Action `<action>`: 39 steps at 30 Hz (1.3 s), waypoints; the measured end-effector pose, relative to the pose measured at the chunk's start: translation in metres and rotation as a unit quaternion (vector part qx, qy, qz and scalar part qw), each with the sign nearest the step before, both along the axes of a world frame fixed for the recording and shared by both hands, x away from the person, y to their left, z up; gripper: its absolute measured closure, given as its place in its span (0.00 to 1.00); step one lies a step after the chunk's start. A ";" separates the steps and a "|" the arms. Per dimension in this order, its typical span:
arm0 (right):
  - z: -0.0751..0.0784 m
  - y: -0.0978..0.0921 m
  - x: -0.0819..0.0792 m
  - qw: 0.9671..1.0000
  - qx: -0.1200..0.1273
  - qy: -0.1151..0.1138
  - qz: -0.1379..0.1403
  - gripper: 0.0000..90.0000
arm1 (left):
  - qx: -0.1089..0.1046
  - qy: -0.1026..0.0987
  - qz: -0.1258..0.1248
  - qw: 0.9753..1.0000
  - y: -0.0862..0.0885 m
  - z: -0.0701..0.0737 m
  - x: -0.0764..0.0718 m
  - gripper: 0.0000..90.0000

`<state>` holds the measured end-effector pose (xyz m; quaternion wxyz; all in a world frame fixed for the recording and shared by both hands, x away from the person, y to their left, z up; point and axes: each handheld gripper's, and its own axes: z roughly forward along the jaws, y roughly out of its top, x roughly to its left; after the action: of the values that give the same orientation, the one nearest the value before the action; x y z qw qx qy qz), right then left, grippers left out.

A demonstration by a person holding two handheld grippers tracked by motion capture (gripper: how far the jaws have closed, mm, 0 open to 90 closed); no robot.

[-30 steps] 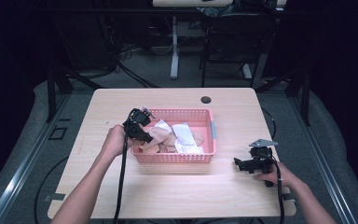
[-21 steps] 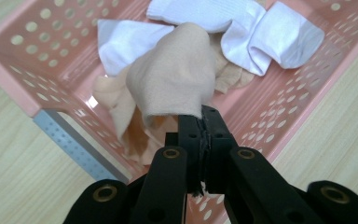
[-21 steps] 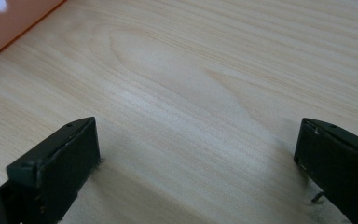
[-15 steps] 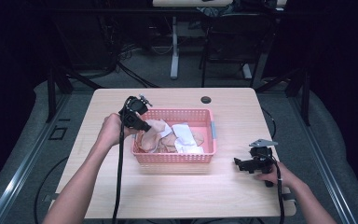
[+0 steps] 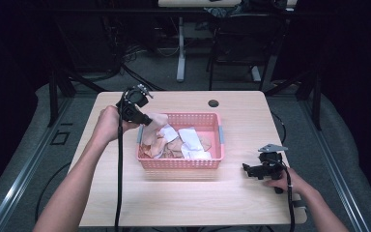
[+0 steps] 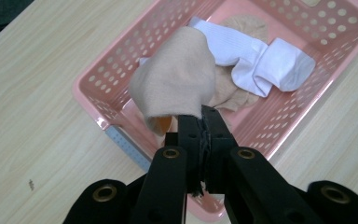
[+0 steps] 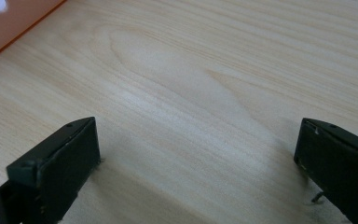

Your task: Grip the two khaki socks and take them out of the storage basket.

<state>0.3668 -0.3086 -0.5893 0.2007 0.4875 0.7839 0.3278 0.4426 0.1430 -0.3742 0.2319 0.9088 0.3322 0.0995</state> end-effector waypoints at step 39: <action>0.000 0.000 0.000 1.000 0.000 0.000 0.000 0.00 | -0.004 -0.001 0.127 0.992 0.139 0.008 -0.013 0.98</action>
<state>0.3668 -0.3086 -0.5893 0.2006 0.4876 0.7839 0.3279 0.4298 0.2821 -0.3658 0.2213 0.8583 0.4452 0.1273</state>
